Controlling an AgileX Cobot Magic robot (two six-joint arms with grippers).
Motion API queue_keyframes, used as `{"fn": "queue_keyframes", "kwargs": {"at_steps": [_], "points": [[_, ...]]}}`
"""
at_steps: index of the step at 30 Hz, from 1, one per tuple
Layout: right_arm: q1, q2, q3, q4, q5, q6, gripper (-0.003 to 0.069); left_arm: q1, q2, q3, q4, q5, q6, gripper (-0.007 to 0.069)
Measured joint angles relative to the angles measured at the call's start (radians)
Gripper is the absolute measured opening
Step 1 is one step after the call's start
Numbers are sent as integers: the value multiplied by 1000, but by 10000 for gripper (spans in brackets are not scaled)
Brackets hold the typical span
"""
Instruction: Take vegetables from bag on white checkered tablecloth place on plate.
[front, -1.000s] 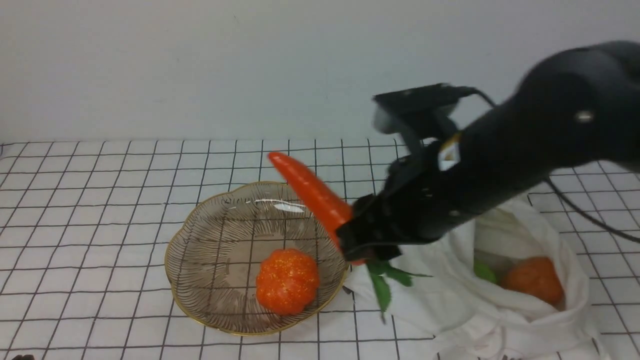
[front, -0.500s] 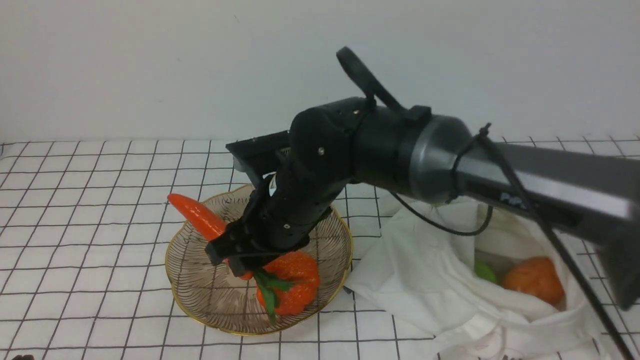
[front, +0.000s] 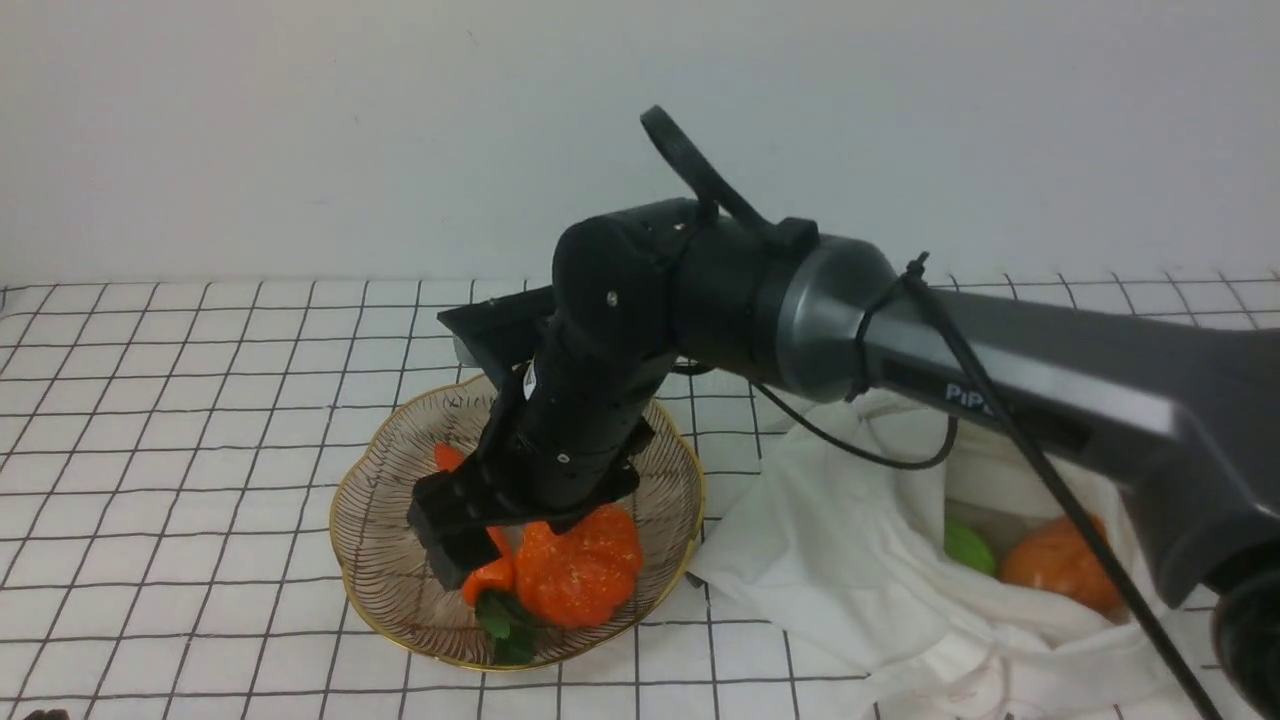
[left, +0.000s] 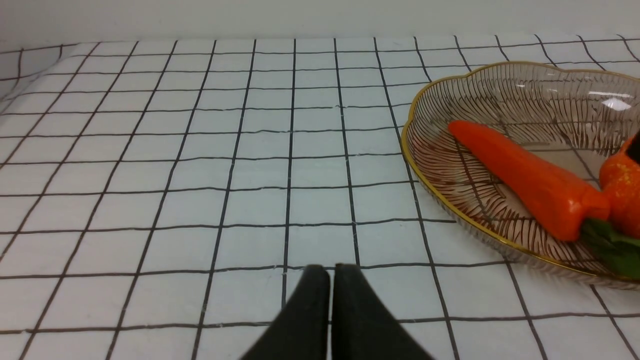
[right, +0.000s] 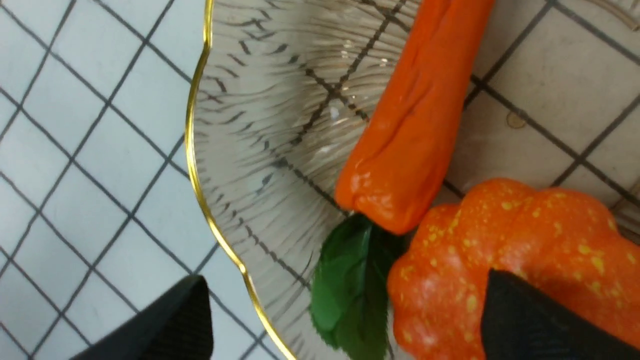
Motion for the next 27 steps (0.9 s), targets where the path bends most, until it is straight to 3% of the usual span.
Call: {"fn": "queue_keyframes", "kwargs": {"at_steps": [2,4,5,6,7,8,10,11,17,21,27], "points": [[0,-25,-30,-39,64,-4,614,0,0,0,0,0,0,-8],[1,-87,-51,-74,118,-6,506,0,0,0,0,0,0,-8],[1,-134,-56,-89,135,-8,415,0,0,0,0,0,0,-8],[1,-142,-56,-89,135,-8,401,0,0,0,0,0,0,-8],[1,-204,-60,-108,146,-7,298,0,0,0,0,0,0,-8],[1,-222,-61,-111,147,-7,283,0,0,0,0,0,0,-8],[1,-361,-66,-160,154,32,76,0,0,0,0,0,0,-8],[1,-407,-66,-183,158,52,38,0,0,0,0,0,0,-8],[1,-621,-15,-280,164,134,-12,0,0,0,0,0,0,-8],[1,-830,158,-375,92,195,-13,0,0,0,0,0,0,-8],[1,-1206,597,-517,-275,345,-13,0,0,0,0,0,0,-8]]}}
